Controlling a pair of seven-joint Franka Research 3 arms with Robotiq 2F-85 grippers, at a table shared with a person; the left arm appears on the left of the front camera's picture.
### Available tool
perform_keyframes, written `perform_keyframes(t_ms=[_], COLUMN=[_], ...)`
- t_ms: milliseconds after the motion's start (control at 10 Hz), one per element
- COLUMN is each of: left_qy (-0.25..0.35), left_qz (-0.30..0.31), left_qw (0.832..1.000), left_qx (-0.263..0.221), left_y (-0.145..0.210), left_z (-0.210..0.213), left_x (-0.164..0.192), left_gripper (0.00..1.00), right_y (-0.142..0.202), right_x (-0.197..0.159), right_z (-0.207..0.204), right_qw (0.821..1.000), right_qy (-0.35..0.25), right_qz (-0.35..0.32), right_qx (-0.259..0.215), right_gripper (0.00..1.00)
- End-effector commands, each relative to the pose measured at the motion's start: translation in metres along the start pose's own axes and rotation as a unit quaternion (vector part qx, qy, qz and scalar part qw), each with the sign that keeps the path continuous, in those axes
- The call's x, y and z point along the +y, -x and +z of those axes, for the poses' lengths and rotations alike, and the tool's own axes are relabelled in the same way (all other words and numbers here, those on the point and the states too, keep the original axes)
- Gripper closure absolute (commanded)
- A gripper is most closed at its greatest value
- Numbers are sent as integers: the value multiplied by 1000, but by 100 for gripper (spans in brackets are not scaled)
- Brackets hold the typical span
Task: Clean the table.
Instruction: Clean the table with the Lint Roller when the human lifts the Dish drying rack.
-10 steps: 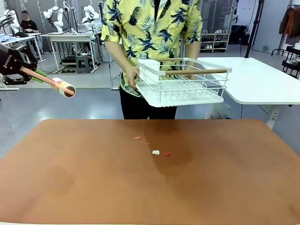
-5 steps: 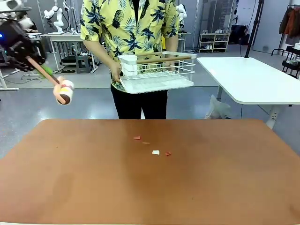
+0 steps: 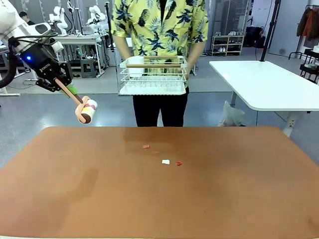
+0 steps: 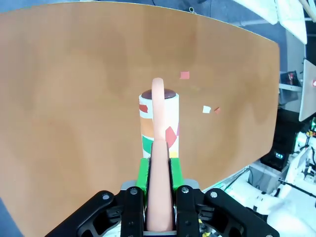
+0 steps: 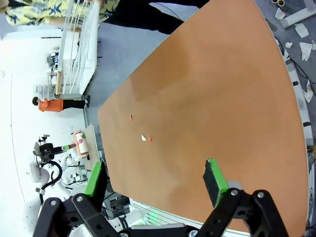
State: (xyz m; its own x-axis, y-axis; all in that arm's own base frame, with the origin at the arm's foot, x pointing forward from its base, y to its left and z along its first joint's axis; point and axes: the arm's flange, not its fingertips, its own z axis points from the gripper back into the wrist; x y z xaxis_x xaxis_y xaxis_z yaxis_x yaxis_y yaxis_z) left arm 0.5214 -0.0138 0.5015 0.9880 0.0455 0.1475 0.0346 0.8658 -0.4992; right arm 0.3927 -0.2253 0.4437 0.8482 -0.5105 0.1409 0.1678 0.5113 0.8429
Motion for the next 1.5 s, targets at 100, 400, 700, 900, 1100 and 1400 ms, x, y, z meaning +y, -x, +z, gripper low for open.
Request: perform_keyframes(t_ms=[100,400,700,900,1100,1400], left_qy=[-9,57,65,95,104,86], left_qz=[-10,-21,-35,-24,2,-22], left_qw=[1000,998,997,995,994,996], left_qx=[-4,-8,0,16,26,25], left_y=[6,-10,-14,-11,-7,0], left_z=[8,-50,-116,-153,-181,-212], left_x=[-4,0,-15,-17,-12,0], left_gripper=[79,79,79,79,79,79], right_y=[1,1,1,1,1,1], right_x=[2,2,2,2,2,2], right_z=[2,2,2,2,2,2], right_qw=[1000,1000,1000,1000,1000,1000], right_qy=[-7,-7,-7,-7,-7,-7], right_qz=[1,1,1,1,1,1], right_qx=[-2,-2,-2,-2,-2,-2], right_gripper=[0,0,0,0,0,0])
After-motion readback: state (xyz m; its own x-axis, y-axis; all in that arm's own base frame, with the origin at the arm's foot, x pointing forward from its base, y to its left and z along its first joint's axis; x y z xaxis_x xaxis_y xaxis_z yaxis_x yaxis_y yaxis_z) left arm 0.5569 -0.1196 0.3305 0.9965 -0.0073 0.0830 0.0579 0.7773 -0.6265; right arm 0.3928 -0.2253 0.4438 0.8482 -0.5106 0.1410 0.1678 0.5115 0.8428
